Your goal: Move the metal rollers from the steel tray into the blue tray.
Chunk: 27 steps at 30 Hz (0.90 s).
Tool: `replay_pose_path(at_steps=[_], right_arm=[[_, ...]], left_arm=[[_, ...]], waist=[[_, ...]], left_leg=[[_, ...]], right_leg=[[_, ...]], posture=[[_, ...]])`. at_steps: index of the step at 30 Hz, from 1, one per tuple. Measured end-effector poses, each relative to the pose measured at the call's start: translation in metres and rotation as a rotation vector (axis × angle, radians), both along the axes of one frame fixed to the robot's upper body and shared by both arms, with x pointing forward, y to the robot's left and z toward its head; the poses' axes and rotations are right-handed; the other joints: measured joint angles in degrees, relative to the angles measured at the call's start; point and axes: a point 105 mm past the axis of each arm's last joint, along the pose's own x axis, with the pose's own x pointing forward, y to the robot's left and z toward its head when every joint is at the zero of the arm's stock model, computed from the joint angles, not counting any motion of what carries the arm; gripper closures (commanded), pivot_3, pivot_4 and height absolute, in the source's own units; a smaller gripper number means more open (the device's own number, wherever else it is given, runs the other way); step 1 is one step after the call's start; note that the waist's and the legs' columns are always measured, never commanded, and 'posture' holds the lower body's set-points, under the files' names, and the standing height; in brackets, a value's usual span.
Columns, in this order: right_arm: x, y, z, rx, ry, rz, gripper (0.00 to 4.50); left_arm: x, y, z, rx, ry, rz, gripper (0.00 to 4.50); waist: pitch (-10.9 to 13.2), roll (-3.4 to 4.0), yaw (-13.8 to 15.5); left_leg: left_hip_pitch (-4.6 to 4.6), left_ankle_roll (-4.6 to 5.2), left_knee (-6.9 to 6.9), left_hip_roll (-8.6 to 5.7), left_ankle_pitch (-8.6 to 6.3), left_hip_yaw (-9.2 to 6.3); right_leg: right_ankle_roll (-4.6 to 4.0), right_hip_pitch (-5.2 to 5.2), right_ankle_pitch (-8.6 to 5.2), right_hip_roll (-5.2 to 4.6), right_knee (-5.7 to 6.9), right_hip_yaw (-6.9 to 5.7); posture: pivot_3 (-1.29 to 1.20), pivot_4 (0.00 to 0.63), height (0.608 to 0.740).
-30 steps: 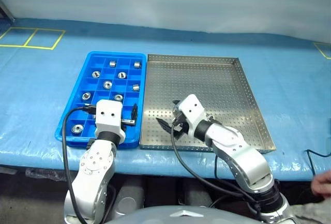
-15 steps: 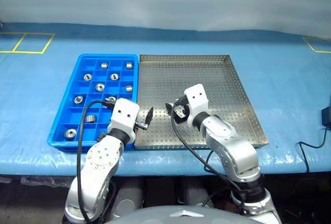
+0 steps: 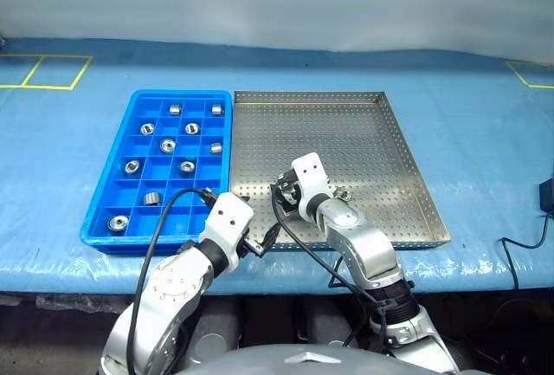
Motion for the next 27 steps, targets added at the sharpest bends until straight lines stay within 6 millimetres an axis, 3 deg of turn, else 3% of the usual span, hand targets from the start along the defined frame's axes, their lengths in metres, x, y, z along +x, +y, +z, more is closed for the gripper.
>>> replay_pose_path(at_steps=[5, 11, 14, 20, 23, 27], right_arm=[[0.0, 0.004, 0.001, 0.017, -0.008, 0.009, 2.77], [0.001, 0.004, 0.004, 0.022, -0.018, 0.014, 2.79], [0.009, 0.009, 0.019, 0.03, -0.058, 0.028, 2.79], [0.023, 0.039, 0.07, 0.091, -0.195, 0.116, 2.79], [0.023, 0.053, 0.083, 0.109, -0.229, 0.168, 2.79], [0.019, 0.07, 0.085, 0.121, -0.231, 0.236, 2.79]], left_arm=[[0.001, 0.001, 0.0, 0.003, -0.002, 0.005, 0.22], [0.006, 0.008, 0.003, -0.009, -0.02, 0.069, 0.22], [0.016, 0.022, 0.012, -0.023, -0.071, 0.187, 0.22], [0.025, 0.052, 0.028, -0.032, -0.16, 0.402, 0.22], [0.024, 0.065, 0.032, -0.023, -0.191, 0.487, 0.22], [0.019, 0.08, 0.032, -0.01, -0.204, 0.584, 0.22]], waist=[[0.0, 0.0, 0.1], [0.0, 0.02, 0.3], [0.0, 0.05, 0.4], [0.0, 0.06, 2.0], [0.0, 0.06, 3.3], [0.0, 0.07, 4.9]], left_leg=[[0.0, 0.0, 0.0, 0.0, 0.0, 0.0], [-0.01, 0.0, 0.0, 0.0, 0.0, -0.01], [0.0, -0.06, 0.0, 0.0, 0.04, -0.02], [-0.01, -0.16, -0.11, 0.04, 0.09, -0.18], [-0.01, -0.2, -0.22, 0.03, 0.11, -0.23], [-0.02, -0.24, -0.26, 0.03, 0.12, -0.25]], right_leg=[[0.01, 0.0, -0.01, 0.0, 0.0, 0.0], [0.01, 0.0, 0.0, -0.01, 0.0, 0.01], [0.04, 0.0, 0.01, 0.02, 0.02, 0.01], [-0.09, 0.0, 0.1, 0.23, 0.04, 0.03], [-0.08, -0.01, 0.1, 0.26, 0.0, 0.03], [-0.12, -0.02, 0.07, 0.27, -0.02, 0.02]], posture=[[0.18, 0.15, 0.74], [0.21, 0.15, 0.74], [0.26, 0.15, 0.74], [0.36, 0.15, 0.74], [0.39, 0.15, 0.74], [0.41, 0.15, 0.74]])
